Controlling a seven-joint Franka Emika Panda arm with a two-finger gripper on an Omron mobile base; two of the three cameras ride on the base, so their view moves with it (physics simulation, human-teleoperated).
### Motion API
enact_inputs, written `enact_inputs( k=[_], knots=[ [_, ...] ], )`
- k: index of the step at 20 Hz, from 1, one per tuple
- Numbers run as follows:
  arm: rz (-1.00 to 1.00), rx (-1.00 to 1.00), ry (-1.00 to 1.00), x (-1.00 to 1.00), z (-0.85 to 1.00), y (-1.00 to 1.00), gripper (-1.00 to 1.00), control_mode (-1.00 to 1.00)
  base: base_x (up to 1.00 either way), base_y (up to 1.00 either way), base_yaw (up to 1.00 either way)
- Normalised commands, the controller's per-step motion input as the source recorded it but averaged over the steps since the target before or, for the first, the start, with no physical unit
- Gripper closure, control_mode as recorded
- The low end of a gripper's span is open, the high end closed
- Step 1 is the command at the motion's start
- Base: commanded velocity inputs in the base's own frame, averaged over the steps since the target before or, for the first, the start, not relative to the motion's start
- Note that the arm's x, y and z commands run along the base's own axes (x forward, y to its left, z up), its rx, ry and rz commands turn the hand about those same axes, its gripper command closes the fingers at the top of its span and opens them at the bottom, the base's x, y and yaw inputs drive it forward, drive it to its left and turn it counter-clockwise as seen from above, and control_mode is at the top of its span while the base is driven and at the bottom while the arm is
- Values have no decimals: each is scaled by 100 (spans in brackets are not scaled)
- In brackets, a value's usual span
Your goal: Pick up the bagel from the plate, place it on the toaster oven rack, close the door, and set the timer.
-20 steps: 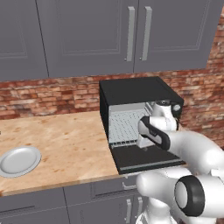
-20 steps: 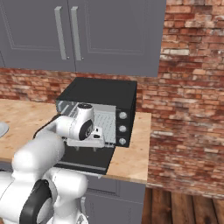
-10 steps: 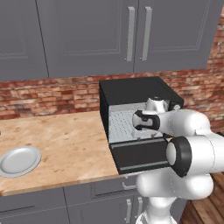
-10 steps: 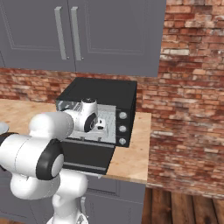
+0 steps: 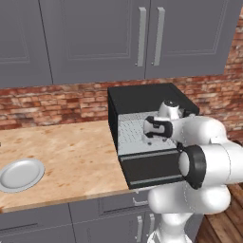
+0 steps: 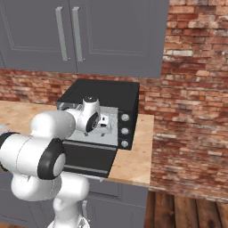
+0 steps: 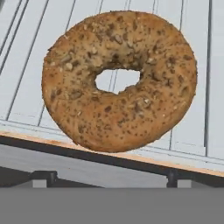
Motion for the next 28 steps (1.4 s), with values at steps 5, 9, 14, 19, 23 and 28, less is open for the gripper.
enact_inputs(
  k=[5, 9, 14, 19, 23, 28],
  knots=[
    [0, 0, -32, -92, 53, -7, -100, -100, 0, 0, 0],
    [0, 0, -18, -79, 77, -14, -100, -100, 0, 0, 0],
    [0, 0, -8, -96, 57, -37, -100, -100, 0, 0, 0],
    [1, 0, 0, -95, 47, -63, -100, -100, 0, 0, 0],
    [16, 0, -2, -78, 26, -75, -100, -100, 0, 0, 0],
    [15, 0, -5, -72, 13, -55, -100, -100, 0, 0, 0]
  ],
)
